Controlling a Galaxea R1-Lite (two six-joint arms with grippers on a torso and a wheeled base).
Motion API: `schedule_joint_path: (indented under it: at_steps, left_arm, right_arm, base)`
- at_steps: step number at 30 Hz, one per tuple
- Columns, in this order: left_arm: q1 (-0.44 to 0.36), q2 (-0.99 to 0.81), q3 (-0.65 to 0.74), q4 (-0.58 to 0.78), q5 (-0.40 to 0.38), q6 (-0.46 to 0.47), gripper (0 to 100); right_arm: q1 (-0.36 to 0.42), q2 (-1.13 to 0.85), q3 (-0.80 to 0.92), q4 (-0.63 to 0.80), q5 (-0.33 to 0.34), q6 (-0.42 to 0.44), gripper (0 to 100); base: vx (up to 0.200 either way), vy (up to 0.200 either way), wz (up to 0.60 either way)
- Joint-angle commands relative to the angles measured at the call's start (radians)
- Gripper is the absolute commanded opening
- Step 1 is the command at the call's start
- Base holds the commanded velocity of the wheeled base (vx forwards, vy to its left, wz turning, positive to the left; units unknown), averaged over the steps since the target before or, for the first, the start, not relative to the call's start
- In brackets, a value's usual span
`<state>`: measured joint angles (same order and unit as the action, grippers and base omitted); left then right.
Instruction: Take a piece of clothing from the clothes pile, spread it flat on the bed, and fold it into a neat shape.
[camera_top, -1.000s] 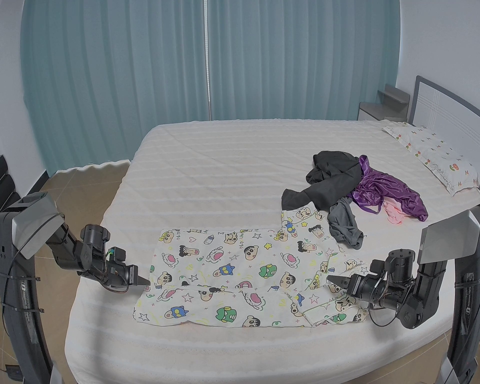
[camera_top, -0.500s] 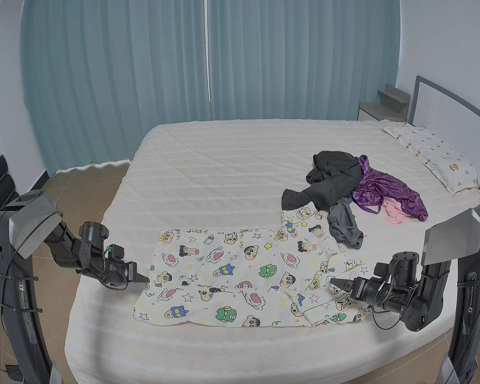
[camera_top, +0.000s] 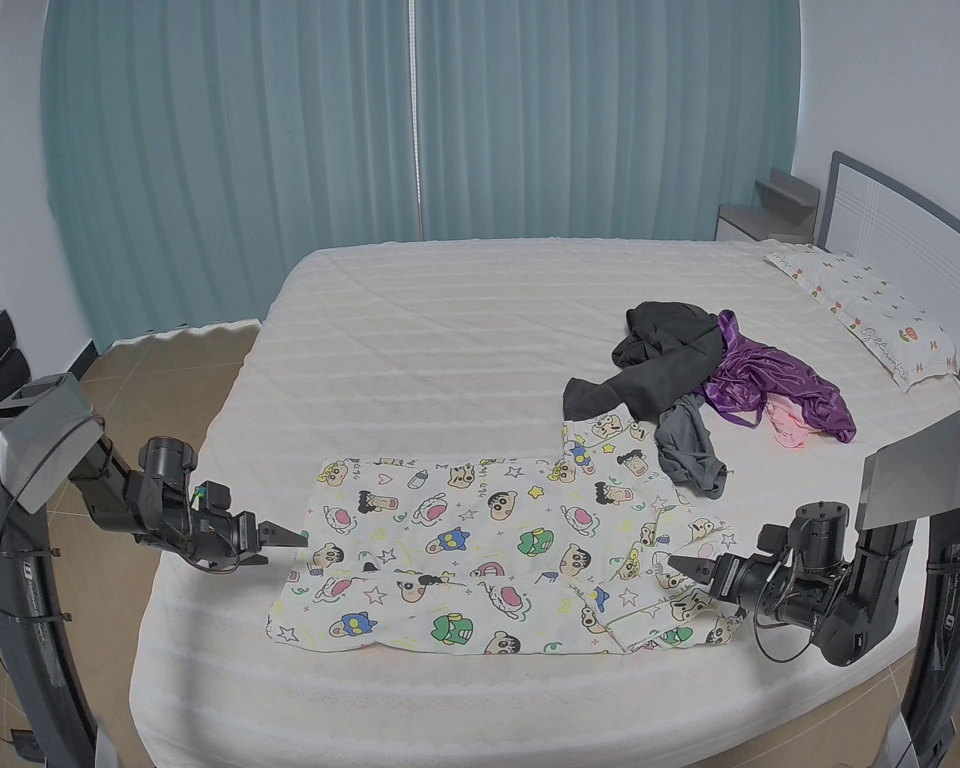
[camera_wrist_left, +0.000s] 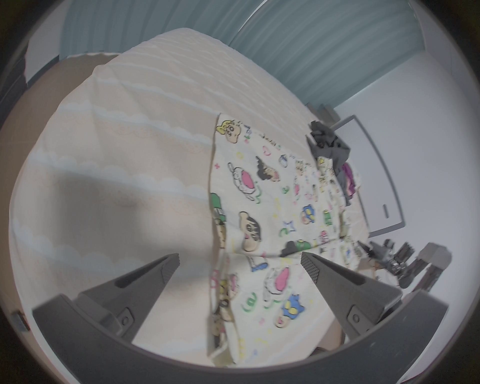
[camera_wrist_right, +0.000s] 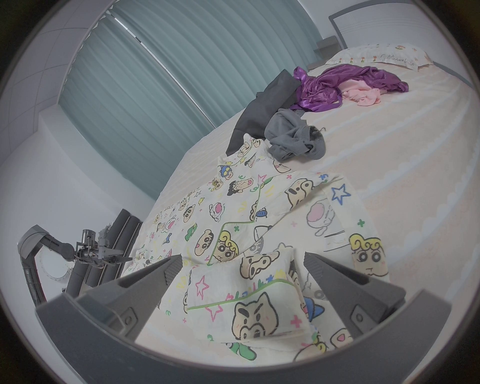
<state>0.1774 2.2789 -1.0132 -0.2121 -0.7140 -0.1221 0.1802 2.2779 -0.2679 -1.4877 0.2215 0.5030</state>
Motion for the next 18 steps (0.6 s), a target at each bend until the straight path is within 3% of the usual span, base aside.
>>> schedule_joint_path:
  at_steps: [1,4,7,18]
  left_arm:
    - [0.034,-0.108,0.085,-0.013,-0.027,-0.059,100]
    - [0.036,-0.130,0.153,-0.075,-0.028,-0.071,100]
    - [0.036,-0.130,0.203,-0.151,-0.027,-0.074,100]
    - [0.036,-0.130,0.269,-0.288,-0.028,-0.131,100]
  right_arm:
    - [0.010,-0.043,0.018,0.000,-0.021,0.000,100]
    - [0.022,-0.038,0.019,0.000,-0.021,0.002,100]
    - [0.027,-0.038,0.021,0.000,-0.021,0.003,100]
    - [0.031,-0.035,0.021,0.000,-0.021,0.003,100]
  base:
    - [0.000,0.000,0.00]
    - [0.000,0.000,0.00]
    - [0.200,0.000,0.00]
    - [0.000,0.000,0.00]
